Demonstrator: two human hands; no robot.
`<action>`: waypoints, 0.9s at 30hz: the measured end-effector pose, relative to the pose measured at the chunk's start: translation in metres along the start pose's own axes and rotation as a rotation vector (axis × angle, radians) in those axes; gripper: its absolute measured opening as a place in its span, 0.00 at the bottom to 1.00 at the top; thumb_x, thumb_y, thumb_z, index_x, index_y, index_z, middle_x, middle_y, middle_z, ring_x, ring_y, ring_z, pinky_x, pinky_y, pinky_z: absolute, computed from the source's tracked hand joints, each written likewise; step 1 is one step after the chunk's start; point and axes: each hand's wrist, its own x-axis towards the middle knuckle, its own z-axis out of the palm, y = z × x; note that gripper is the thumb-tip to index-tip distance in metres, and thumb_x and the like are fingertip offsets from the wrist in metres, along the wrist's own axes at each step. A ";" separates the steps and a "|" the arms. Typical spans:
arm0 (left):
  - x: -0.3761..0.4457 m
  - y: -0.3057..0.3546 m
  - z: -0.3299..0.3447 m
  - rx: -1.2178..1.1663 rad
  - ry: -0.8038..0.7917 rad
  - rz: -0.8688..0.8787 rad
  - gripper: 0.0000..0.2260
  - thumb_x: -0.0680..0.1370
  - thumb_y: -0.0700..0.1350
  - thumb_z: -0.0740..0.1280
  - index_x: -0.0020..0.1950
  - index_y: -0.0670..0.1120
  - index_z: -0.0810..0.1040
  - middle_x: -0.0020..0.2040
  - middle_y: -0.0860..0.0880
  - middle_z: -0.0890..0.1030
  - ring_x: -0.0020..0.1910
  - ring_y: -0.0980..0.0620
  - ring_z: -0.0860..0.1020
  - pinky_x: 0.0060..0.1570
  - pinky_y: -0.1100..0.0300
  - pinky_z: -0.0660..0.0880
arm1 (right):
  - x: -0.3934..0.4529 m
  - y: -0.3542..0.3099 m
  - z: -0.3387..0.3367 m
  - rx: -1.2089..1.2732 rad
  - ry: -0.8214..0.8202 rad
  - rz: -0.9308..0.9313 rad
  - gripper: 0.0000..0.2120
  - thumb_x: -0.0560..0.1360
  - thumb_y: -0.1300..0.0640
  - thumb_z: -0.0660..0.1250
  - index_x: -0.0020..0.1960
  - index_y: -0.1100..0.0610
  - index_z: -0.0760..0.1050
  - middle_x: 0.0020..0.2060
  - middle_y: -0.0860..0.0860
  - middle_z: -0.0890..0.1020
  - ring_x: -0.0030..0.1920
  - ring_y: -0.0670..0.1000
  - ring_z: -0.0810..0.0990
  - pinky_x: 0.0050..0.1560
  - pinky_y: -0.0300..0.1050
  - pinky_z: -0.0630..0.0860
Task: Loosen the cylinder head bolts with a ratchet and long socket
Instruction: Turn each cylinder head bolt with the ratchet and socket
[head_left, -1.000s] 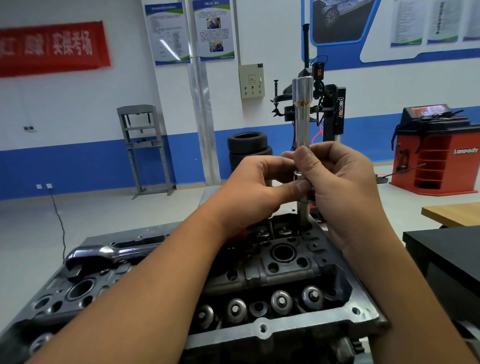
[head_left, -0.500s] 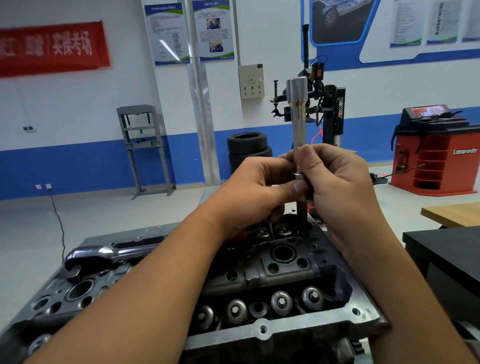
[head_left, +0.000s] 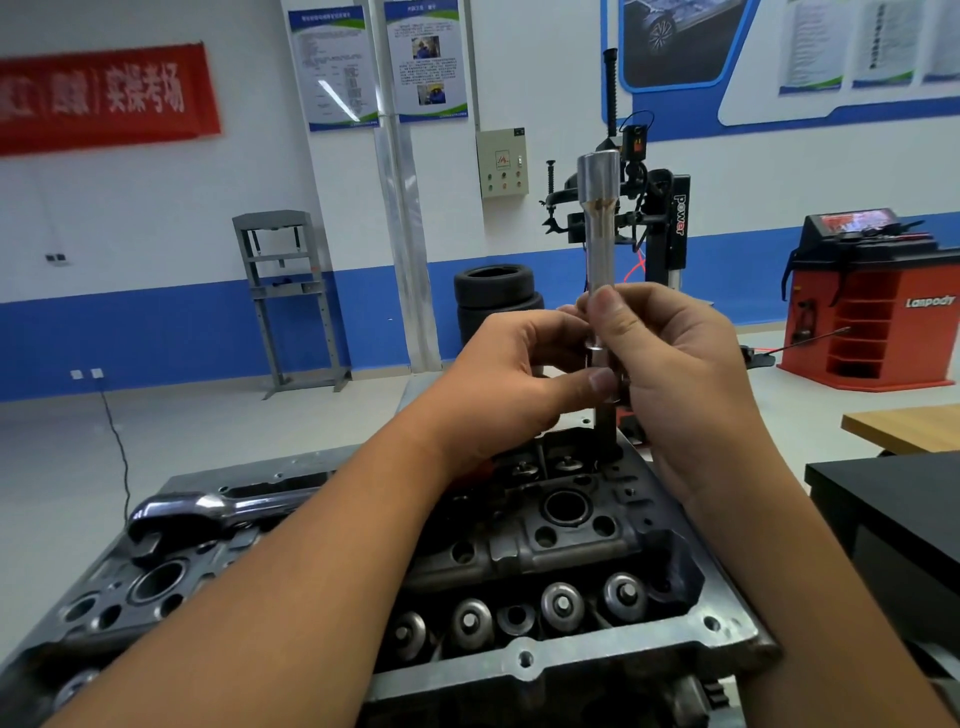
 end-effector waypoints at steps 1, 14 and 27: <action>0.000 0.000 0.000 0.018 0.011 0.017 0.10 0.79 0.36 0.74 0.60 0.37 0.82 0.50 0.43 0.86 0.33 0.64 0.79 0.32 0.72 0.71 | 0.000 0.000 0.000 -0.006 0.010 -0.011 0.11 0.74 0.48 0.74 0.47 0.56 0.81 0.41 0.54 0.87 0.42 0.54 0.88 0.37 0.44 0.83; -0.001 0.001 0.000 -0.017 0.062 0.026 0.11 0.78 0.37 0.76 0.58 0.36 0.83 0.49 0.41 0.85 0.30 0.62 0.76 0.30 0.71 0.70 | -0.001 -0.003 0.001 -0.013 0.000 -0.041 0.14 0.73 0.46 0.72 0.47 0.57 0.80 0.42 0.53 0.87 0.41 0.50 0.87 0.37 0.39 0.80; -0.002 0.005 0.002 -0.102 0.008 -0.004 0.06 0.82 0.37 0.69 0.58 0.37 0.82 0.42 0.51 0.84 0.26 0.57 0.72 0.27 0.65 0.68 | 0.001 -0.002 0.000 -0.011 -0.024 -0.012 0.13 0.82 0.49 0.64 0.49 0.57 0.82 0.43 0.55 0.87 0.45 0.56 0.88 0.41 0.50 0.85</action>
